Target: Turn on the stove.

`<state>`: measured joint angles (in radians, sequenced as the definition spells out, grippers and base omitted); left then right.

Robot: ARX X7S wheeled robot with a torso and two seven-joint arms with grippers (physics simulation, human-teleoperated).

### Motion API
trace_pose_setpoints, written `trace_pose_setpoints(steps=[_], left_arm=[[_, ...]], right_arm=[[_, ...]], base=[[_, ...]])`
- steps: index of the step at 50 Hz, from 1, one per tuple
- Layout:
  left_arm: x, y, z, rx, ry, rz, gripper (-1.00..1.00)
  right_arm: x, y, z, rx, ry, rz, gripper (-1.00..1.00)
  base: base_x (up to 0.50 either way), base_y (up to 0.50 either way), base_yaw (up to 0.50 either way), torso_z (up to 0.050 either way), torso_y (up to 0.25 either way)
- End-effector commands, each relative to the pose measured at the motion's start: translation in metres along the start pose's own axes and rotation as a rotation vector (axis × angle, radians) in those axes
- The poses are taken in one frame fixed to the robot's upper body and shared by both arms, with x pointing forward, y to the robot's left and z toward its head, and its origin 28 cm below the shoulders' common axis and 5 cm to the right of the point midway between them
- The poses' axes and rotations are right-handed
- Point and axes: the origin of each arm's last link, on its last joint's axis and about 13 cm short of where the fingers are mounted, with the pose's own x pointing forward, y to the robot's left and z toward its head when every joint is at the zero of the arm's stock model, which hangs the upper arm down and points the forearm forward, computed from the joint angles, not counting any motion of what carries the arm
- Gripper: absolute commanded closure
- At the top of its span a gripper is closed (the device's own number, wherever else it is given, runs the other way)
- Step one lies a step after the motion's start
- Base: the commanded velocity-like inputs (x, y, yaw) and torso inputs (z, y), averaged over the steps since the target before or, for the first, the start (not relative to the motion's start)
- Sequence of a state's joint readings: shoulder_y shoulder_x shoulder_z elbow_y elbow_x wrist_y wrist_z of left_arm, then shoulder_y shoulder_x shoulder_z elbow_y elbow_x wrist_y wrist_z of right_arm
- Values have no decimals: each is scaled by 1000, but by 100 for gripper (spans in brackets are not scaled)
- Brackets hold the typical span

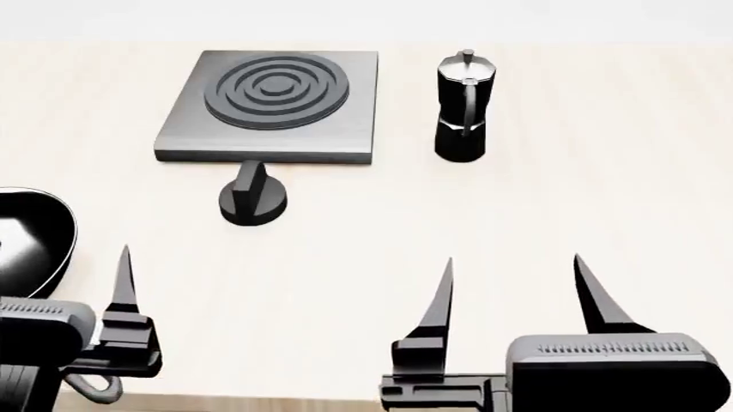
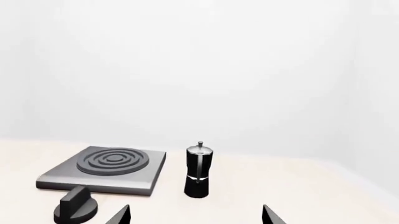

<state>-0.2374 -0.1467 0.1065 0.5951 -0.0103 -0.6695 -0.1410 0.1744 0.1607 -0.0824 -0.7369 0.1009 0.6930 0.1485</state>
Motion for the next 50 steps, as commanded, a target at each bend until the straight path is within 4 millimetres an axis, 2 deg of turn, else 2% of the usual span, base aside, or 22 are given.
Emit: trace_pose_setpoints(steps=[1,5,10,20,50], left_arm=[[3,2,13,3,-45,-1,-100],[6,2,8,6,-31,-1,-100],[3,4,11,-17,-33,5,-100],[1,0,11,-7,-38,-7,-100],[2,3,9,0,-26,13,-100]], right_arm=[[1,-3,15,-14,-46,-3,-100],[2,-2,12,-13,-44,-3,-100],[4,-1,11,-40,-44,-17,-100],[1,-1,13,-18,-50,-27,-100],[2,3,12,-41,-37,-3,-100]], base=[[0,0,0,0,0],[0,0,0,0,0],[0,0,0,0,0],[0,473,0,0,0],[0,210,0,0,0]])
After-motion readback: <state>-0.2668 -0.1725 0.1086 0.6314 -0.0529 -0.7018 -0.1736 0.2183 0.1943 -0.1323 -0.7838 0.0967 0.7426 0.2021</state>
